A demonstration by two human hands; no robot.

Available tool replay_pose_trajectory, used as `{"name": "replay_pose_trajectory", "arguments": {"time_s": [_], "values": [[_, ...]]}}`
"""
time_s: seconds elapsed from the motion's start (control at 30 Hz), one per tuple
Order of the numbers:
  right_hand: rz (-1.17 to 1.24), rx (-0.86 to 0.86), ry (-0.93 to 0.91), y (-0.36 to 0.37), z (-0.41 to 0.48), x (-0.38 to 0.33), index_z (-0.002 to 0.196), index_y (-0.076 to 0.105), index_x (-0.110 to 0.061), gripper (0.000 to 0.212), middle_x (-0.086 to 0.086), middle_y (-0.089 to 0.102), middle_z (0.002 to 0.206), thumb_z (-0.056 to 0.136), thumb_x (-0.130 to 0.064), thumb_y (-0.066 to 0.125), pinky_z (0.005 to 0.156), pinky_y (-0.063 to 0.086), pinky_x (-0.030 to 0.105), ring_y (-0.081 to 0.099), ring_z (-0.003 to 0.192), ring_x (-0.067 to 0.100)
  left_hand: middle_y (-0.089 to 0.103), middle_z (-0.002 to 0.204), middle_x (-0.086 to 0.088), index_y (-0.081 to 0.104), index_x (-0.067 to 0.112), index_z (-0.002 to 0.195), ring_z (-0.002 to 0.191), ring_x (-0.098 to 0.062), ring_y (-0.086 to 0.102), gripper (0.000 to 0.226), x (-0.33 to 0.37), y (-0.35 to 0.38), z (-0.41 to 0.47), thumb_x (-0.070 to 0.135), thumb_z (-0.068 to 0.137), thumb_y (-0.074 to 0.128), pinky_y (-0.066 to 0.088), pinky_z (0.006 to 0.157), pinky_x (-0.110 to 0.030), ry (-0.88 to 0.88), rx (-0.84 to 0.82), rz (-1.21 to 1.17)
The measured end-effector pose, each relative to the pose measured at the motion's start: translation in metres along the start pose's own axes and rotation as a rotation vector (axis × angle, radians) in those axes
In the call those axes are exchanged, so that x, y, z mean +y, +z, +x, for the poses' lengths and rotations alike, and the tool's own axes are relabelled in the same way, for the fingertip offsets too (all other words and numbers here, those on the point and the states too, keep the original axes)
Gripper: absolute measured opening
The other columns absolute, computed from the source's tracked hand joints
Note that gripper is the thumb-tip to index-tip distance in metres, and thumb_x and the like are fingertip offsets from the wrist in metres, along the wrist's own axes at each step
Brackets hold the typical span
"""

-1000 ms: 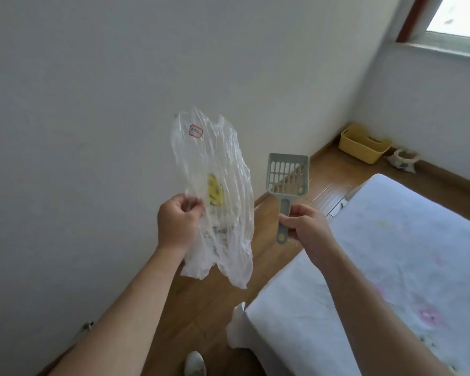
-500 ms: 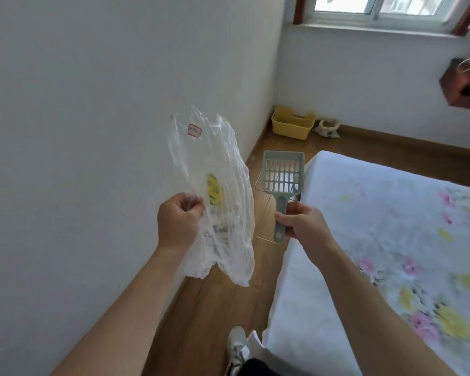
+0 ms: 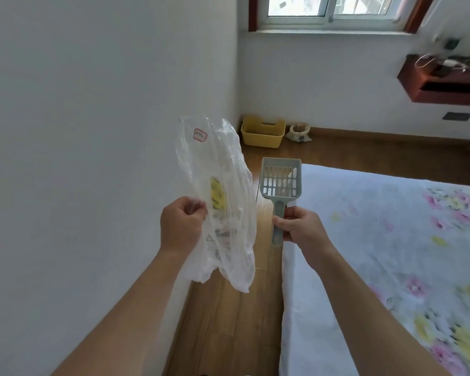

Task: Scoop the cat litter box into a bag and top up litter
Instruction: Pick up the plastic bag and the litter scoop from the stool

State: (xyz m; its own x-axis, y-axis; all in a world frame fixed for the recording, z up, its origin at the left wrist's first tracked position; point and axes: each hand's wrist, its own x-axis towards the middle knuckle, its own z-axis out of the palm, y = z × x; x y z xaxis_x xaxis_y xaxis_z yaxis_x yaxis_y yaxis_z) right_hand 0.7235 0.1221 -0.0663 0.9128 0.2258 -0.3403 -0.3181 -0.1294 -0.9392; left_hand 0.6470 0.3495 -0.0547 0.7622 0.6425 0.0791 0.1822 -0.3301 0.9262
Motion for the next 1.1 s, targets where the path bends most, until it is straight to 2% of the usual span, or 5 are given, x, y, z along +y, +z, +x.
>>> {"name": "replay_pose_trajectory", "arguments": {"time_s": [0.13,0.33,0.5,0.67,1.1], "values": [[-0.017,0.044,0.005,0.0,0.049,-0.02,0.101,0.069,-0.006,0.014,0.013,0.072,0.099,0.089,-0.012,0.071,0.086,0.059,0.047,0.071,0.092,0.028,0.064,0.067,-0.014,0.067,0.006,0.07,0.059,-0.011,0.055,0.016,0.005,0.026,0.059,0.011,0.084,0.074,0.05,0.063,-0.027,0.016,-0.041,-0.018],[-0.082,0.093,-0.01,0.012,0.145,-0.05,0.1,0.069,-0.01,0.011,0.009,0.072,0.098,0.091,-0.016,0.069,0.087,0.059,0.045,0.07,0.091,0.027,0.06,0.065,-0.019,0.066,0.002,0.07,0.058,-0.014,0.052,0.016,0.0,0.071,0.167,0.008,0.083,0.073,0.049,0.062,-0.03,0.058,-0.091,-0.038],[-0.069,0.129,-0.026,0.021,0.225,-0.082,0.103,0.069,-0.01,0.013,0.005,0.073,0.094,0.091,-0.016,0.068,0.08,0.06,0.036,0.072,0.086,0.022,0.05,0.052,0.007,0.062,0.008,0.063,0.053,-0.01,0.048,0.023,0.006,0.112,0.264,0.008,0.083,0.073,0.047,0.059,-0.026,0.047,-0.152,-0.07],[-0.067,0.157,-0.049,0.018,0.291,-0.113,0.1,0.068,-0.016,0.009,0.001,0.074,0.094,0.091,-0.018,0.069,0.079,0.06,0.034,0.072,0.086,0.021,0.053,0.055,0.004,0.063,0.008,0.063,0.056,-0.012,0.051,0.022,0.026,0.154,0.343,0.009,0.082,0.073,0.048,0.062,-0.029,0.071,-0.2,-0.092],[-0.061,0.163,-0.027,-0.049,0.547,-0.19,0.096,0.069,-0.011,0.014,0.003,0.075,0.086,0.085,-0.015,0.075,0.075,0.058,0.037,0.073,0.081,0.021,0.055,0.056,0.003,0.062,0.009,0.063,0.051,-0.005,0.049,0.024,0.061,0.328,0.553,0.01,0.085,0.072,0.046,0.056,-0.019,0.053,-0.209,-0.077]]}}
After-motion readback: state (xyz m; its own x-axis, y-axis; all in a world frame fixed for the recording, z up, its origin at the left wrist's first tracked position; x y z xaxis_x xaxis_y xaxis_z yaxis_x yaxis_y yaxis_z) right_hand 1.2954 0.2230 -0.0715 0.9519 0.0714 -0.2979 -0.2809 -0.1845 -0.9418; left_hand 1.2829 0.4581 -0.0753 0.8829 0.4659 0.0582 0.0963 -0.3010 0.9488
